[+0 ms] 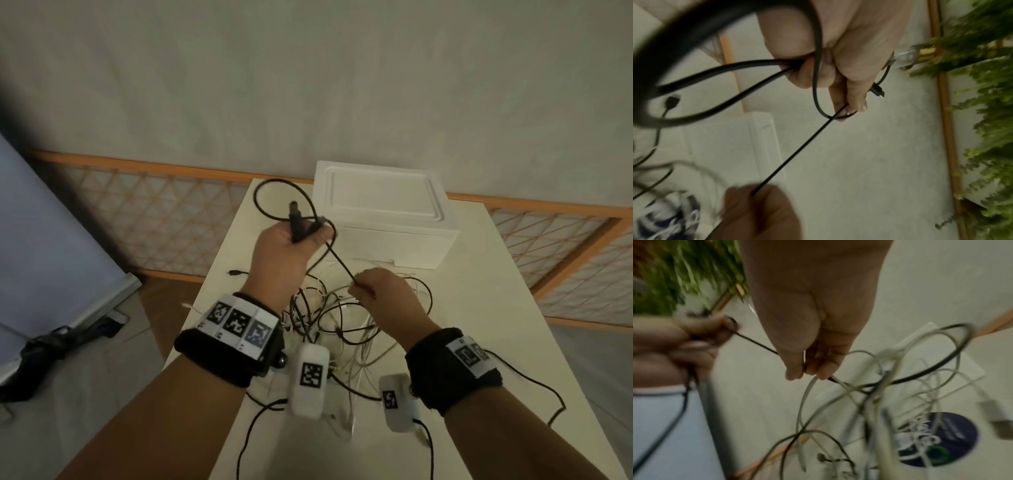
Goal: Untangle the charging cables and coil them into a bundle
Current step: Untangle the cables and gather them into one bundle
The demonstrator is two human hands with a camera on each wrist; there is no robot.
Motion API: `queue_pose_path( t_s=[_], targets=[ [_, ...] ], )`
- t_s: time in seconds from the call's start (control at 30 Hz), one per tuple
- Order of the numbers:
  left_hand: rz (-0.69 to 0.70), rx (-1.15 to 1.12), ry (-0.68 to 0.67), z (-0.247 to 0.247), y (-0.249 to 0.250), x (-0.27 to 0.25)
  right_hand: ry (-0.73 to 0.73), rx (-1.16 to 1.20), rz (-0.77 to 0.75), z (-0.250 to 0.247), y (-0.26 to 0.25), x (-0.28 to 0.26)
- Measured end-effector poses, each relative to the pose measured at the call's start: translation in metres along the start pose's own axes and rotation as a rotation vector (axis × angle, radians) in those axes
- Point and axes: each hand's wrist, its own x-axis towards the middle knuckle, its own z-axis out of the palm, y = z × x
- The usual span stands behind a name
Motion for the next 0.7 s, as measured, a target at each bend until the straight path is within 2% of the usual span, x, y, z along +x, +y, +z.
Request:
queue_pose_path(
  t_s=[0.1,0.23,0.3,0.43,0.47,0.53,0.6,0.7],
  targets=[
    [0.04,-0.107,0.086,-0.017,0.017,0.005,-0.103,-0.102,0.082,0.014,0.026,-0.003],
    [0.021,-0.174,0.102,-0.031,0.01,0.012,-0.141,-0.03,0.178,0.01,0.037,0.0],
    [-0.048,-0.161,0.014,-0.027,0.0,0.009,-0.078,0.04,0.165,-0.003,0.028,0.009],
    [-0.23,-0.229,-0.283,-0.002,-0.034,-0.001,0.109,0.305,0.117,-0.032,-0.002,0.019],
    [-0.236,-0.191,-0.343,0.007,-0.042,-0.003,0.118,0.332,0.1,-0.036,-0.01,0.02],
    [-0.171,0.007,-0.375,0.026,-0.058,-0.003,0.117,0.275,0.04,-0.039,-0.021,0.021],
    [-0.082,0.174,-0.326,0.041,-0.07,0.001,0.123,0.277,-0.025,-0.04,-0.027,0.022],
    [-0.053,0.234,-0.295,0.053,-0.086,0.011,0.182,0.25,-0.127,-0.047,-0.03,0.018]
  ],
)
